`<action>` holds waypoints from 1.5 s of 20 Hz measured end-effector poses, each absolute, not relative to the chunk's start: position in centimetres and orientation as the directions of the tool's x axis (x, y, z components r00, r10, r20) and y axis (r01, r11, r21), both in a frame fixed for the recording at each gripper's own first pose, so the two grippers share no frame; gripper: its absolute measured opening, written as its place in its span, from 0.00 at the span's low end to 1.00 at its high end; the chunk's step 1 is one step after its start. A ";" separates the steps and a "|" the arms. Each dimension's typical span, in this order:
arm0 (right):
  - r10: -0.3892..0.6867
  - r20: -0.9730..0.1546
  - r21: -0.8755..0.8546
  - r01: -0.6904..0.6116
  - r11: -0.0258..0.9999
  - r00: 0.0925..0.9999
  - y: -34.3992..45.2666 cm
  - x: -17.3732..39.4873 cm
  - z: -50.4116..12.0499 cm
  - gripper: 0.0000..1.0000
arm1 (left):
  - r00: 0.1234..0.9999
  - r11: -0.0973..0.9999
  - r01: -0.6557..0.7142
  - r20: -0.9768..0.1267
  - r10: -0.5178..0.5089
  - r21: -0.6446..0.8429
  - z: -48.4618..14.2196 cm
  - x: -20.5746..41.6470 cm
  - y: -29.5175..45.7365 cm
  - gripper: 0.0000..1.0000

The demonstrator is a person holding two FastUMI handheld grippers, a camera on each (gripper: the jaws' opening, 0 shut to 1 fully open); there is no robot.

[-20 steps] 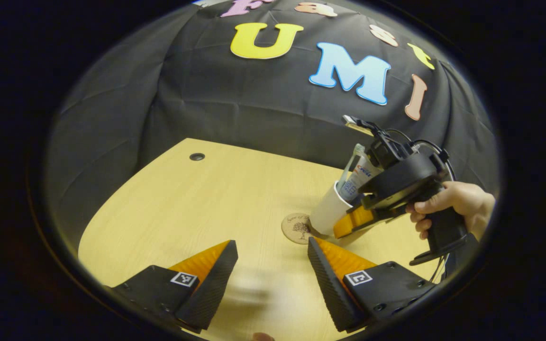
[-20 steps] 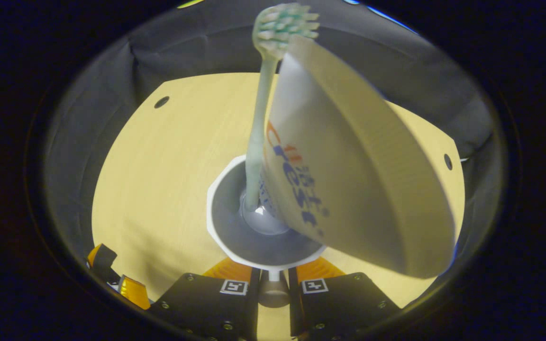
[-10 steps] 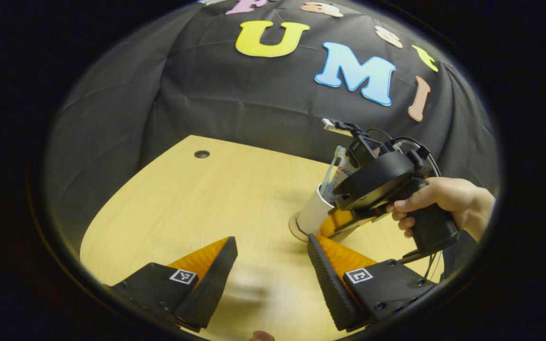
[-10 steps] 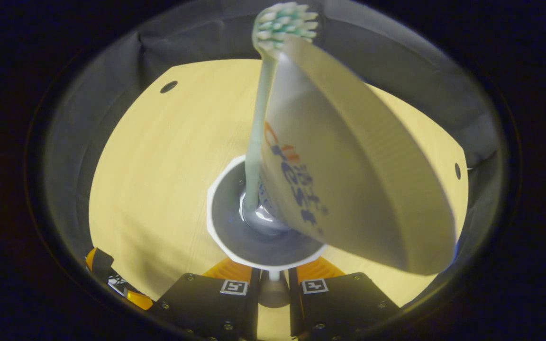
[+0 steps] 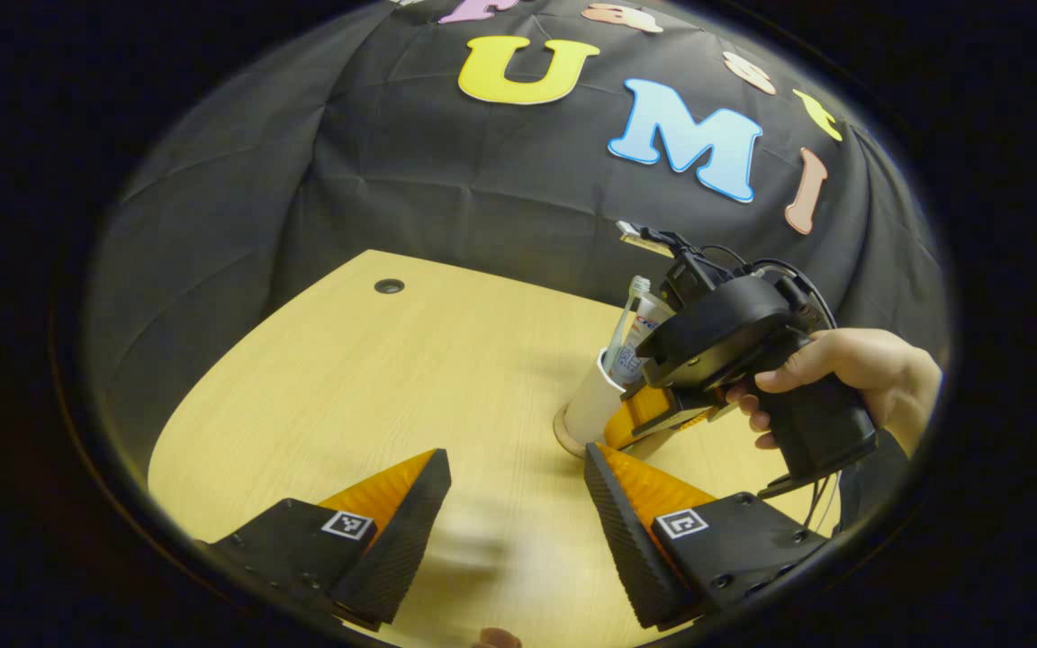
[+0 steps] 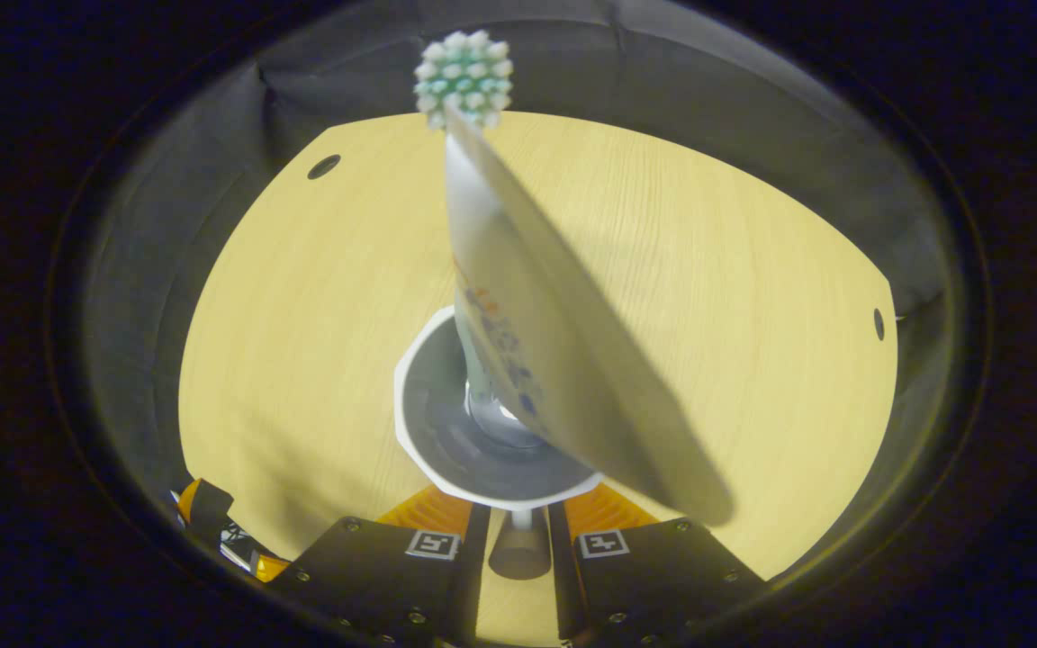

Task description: Put the toothbrush and toothpaste on the desktop into the cup, then pick up the cup and place it on the coaster on the desktop.

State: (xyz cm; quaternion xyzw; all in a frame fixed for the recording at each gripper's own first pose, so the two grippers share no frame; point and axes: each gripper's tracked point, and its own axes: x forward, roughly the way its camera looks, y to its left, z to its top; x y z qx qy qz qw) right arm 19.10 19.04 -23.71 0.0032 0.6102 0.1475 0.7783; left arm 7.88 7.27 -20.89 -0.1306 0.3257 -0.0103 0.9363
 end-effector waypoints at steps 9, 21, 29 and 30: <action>0.322 -0.861 0.259 -0.205 0.944 0.393 17.0 19.2 -16.5 0.46 | 0.801 0.976 -0.021 -0.588 -0.112 -0.215 -19.2 8.6 4.7 0.95; 0.140 -0.608 0.181 -0.035 0.983 0.782 4.0 15.7 -7.9 0.46 | 0.861 0.976 0.107 -0.474 -0.185 -0.188 -13.7 10.6 -1.6 0.98; -0.007 -0.331 0.103 0.044 0.994 0.944 -1.0 11.5 -4.4 0.45 | 0.906 0.968 0.193 -0.349 -0.239 -0.163 -8.3 11.0 -6.6 0.95; -0.015 -0.305 0.098 0.047 0.994 0.952 -1.4 10.9 -4.1 0.48 | 0.912 0.967 0.198 -0.331 -0.241 -0.160 -7.6 11.0 -7.1 0.98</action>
